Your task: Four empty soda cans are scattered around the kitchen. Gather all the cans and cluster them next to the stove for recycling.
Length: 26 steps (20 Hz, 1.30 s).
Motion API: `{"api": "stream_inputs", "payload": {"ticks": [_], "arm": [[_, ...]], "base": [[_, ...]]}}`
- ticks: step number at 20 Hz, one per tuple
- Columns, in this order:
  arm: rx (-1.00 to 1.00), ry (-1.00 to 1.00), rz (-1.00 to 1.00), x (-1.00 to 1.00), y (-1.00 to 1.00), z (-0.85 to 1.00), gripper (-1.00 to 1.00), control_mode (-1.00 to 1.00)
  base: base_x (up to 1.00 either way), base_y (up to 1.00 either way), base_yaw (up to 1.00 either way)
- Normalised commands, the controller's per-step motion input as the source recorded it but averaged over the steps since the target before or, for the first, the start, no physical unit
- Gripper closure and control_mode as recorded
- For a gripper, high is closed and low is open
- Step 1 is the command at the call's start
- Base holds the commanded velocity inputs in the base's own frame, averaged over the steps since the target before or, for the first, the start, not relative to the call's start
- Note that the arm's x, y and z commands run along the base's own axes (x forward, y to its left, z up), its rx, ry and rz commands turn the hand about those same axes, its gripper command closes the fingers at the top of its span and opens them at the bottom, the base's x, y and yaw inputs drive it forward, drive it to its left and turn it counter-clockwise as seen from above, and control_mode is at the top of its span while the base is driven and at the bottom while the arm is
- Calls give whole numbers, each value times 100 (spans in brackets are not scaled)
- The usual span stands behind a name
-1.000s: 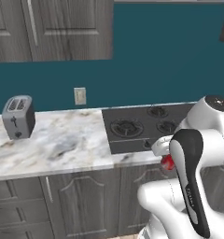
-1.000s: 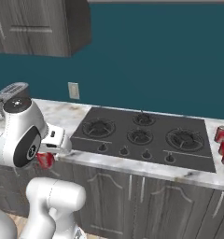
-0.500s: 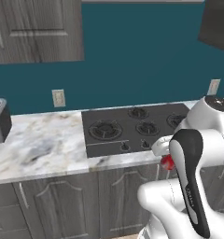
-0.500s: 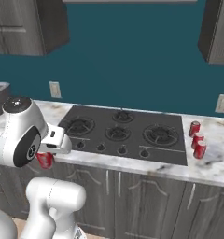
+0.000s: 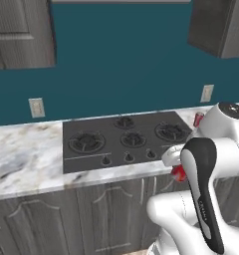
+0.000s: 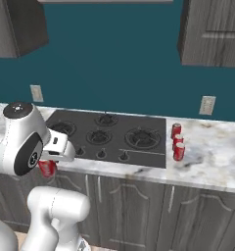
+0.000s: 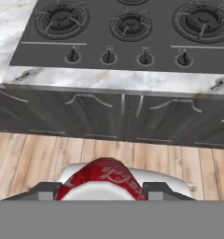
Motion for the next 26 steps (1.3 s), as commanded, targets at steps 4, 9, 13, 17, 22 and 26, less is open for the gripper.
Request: {"api": "stream_inputs", "payload": {"ticks": [4,9,13,17,22,26], "arm": [[0,0,0,0,0,0,100,100],[0,0,0,0,0,0,100,100],[0,0,0,0,0,0,100,100],[0,0,0,0,0,0,100,100],[0,0,0,0,0,0,100,100],[0,0,0,0,0,0,100,100]], "base": [[0,-51,-5],[0,-52,-4],[0,-52,-3],[0,-50,-2],[5,-47,-2],[9,-49,-1]]}}
